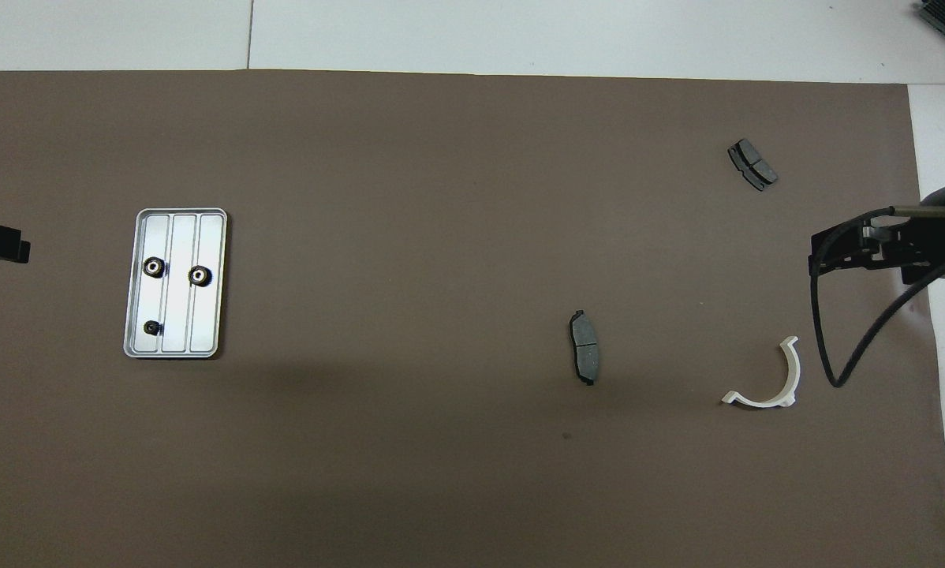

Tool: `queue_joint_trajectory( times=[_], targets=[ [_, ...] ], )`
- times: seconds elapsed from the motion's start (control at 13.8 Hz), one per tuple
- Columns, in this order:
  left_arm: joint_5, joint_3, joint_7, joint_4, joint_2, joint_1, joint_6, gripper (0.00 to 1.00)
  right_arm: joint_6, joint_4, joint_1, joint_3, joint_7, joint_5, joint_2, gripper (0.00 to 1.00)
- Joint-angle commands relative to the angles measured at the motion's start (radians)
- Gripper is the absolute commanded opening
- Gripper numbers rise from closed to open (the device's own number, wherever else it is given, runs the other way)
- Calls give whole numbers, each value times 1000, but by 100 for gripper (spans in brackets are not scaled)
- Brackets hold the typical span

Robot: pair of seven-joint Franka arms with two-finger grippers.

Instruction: Pick bearing gear from pile to tray

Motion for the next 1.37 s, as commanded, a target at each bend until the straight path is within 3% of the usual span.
queue_joint_trajectory(
  times=[0.0, 0.14, 0.29, 0.51, 0.94, 1.08, 1.3],
  targets=[
    [-24, 9, -8, 208, 134, 11, -116, 100, -6, -1, -12, 5, -24, 17, 1, 100],
    [-27, 13, -8, 257, 195, 11, -128, 100, -6, -1, -12, 5, -24, 17, 1, 100],
    [-29, 3, -8, 245, 195, 11, -89, 100, -6, -1, -12, 5, -24, 17, 1, 100],
    [-21, 3, -8, 80, 121, 10, 17, 100, -6, -1, -12, 5, -24, 17, 1, 100],
    [-20, 3, -10, -14, 67, 10, 15, 100, -6, -1, -12, 5, -24, 17, 1, 100],
    [-18, 3, -5, -87, 30, 2, 30, 100, -6, -1, -12, 5, -24, 17, 1, 100],
    [-15, 0, -8, -108, 22, -7, 50, 100, -6, -1, -12, 5, -24, 17, 1, 100]
  ],
)
